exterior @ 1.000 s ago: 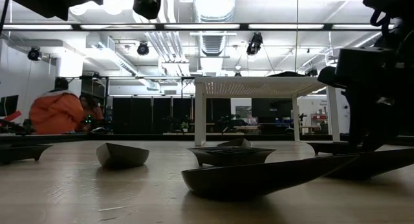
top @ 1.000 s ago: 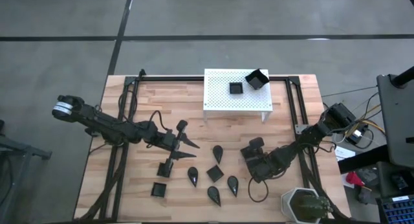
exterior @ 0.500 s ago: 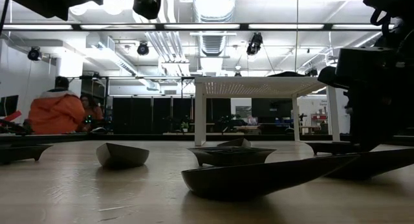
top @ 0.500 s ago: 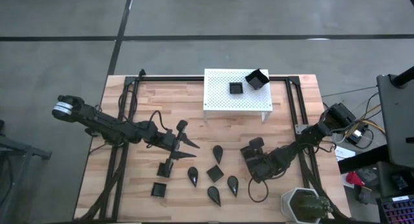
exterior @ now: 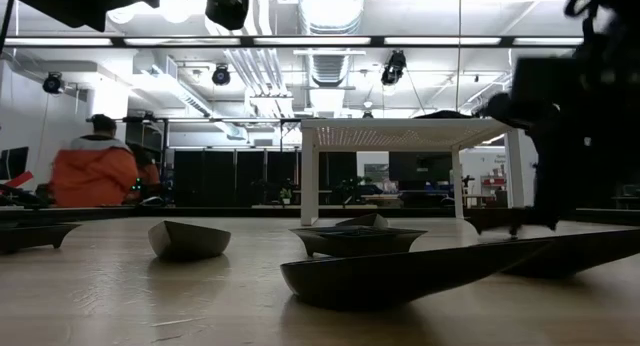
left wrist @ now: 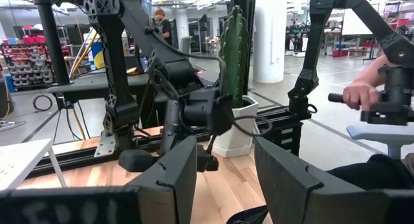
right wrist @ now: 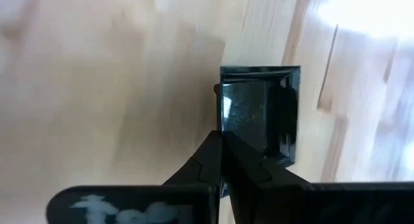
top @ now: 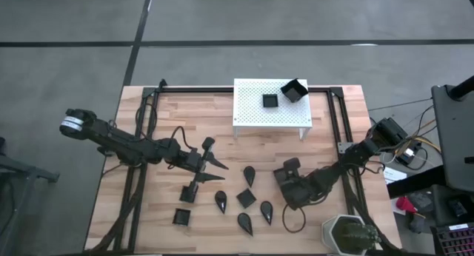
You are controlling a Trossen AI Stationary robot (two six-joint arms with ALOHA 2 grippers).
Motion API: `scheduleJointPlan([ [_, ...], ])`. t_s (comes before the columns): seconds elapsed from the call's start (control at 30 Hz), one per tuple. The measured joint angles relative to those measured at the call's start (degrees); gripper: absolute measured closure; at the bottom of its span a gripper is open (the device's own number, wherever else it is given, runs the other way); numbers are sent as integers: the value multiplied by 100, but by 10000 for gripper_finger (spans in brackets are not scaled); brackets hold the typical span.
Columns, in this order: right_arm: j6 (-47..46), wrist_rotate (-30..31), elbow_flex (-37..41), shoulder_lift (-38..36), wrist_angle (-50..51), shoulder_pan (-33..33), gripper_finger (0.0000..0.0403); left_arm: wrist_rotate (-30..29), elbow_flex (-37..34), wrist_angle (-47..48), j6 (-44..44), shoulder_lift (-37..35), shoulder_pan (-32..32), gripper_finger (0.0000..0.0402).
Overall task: Pick & Place Mini shaped plates
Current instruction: Stack the square plate on top of the square plate on the shelf
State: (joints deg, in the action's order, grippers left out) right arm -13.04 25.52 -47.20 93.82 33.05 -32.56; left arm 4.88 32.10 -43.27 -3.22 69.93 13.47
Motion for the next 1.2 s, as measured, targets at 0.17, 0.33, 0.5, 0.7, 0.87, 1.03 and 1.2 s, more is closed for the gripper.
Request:
scheduleJointPlan([
  [0.17,61,162,-438,-3,278,-1,394,0,0,0,-37,0,0,250],
  [0.33,85,426,-869,-7,665,-2,394,0,0,-1,-39,0,0,250],
  [0.5,107,555,-1305,-9,957,-2,394,-1,0,0,-39,0,0,250],
  [0.7,306,960,-1939,-9,1527,-4,394,0,0,11,-39,0,0,250],
  [0.87,376,1472,-2444,-30,2111,107,394,0,0,13,-39,0,0,250],
  [1.03,497,1702,-2878,-48,2623,504,394,-1,0,11,-39,0,0,250],
  [1.2,1092,1709,-3129,-57,2716,1031,394,0,0,-8,-38,0,0,250],
])
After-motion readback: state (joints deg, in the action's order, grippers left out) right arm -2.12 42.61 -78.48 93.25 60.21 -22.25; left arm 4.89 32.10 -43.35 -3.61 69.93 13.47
